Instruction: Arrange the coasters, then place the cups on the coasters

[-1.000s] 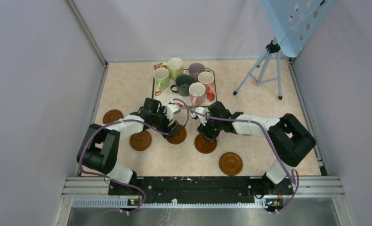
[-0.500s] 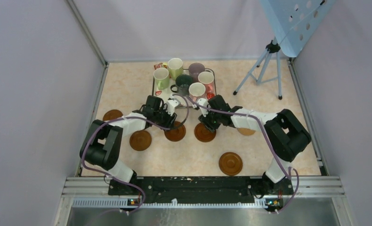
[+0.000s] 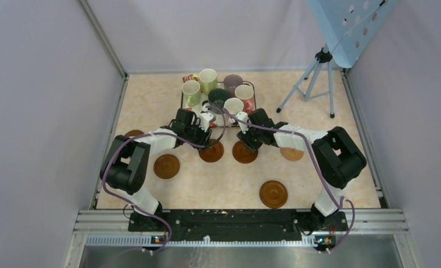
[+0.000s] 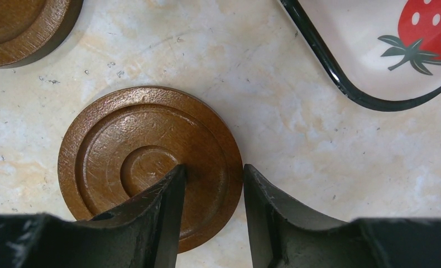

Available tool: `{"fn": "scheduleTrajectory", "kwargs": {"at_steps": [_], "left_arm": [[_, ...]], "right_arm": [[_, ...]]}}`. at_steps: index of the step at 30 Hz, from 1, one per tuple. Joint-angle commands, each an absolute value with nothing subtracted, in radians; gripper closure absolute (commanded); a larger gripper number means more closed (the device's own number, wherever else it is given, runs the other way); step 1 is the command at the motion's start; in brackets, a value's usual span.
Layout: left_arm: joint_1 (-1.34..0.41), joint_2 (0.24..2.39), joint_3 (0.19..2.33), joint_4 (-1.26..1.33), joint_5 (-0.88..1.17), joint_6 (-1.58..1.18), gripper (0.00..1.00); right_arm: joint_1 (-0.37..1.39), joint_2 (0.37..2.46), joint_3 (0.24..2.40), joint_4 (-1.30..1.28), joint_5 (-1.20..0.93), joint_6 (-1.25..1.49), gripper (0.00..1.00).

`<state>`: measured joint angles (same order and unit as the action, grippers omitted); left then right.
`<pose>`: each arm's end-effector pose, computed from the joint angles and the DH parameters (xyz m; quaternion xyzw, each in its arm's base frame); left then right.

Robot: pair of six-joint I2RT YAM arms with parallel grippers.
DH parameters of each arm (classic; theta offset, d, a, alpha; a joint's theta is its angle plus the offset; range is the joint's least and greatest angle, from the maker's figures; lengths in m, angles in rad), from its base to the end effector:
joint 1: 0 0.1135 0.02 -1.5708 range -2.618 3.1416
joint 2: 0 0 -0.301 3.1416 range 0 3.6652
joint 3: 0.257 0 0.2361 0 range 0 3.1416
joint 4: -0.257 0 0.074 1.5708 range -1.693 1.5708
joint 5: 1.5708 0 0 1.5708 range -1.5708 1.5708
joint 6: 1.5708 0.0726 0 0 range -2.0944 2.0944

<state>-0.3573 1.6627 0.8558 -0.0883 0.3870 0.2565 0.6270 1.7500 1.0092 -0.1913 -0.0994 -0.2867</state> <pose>0.3064 -0.1436 0.1796 0.3405 0.8634 -0.1976 0.3157 0.2953 0.2228 0.1824 -0.4323 0.8441 0.0996 0.3010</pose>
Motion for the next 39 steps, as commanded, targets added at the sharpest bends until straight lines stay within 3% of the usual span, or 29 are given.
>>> {"fn": "scheduleTrajectory", "kwargs": {"at_steps": [1,5,8,16,22,29,39], "left_arm": [[-0.355,1.68,0.87,-0.12,0.393,0.255,0.5],[-0.347,1.652,0.883,-0.144,0.441,0.261,0.31],[-0.334,1.608,0.898,-0.175,0.502,0.262,0.22],[-0.227,1.476,0.936,-0.408,0.596,0.347,0.15],[0.026,1.408,0.959,-0.785,0.622,0.749,0.06],[0.237,1.385,0.913,-0.876,0.529,1.002,0.06],[0.257,1.458,0.861,-0.779,0.526,1.024,0.1]], "right_arm": [[0.617,1.745,1.0,-0.252,-0.091,-0.302,0.58],[0.617,1.709,1.014,-0.249,-0.102,-0.274,0.48],[0.614,1.675,1.045,-0.256,-0.112,-0.254,0.44],[0.597,1.576,1.114,-0.381,-0.205,-0.256,0.42],[0.495,1.421,1.035,-0.597,-0.273,-0.347,0.39],[0.407,1.284,0.909,-0.752,-0.302,-0.457,0.38],[0.506,1.178,0.684,-0.668,-0.188,-0.575,0.33]]}}
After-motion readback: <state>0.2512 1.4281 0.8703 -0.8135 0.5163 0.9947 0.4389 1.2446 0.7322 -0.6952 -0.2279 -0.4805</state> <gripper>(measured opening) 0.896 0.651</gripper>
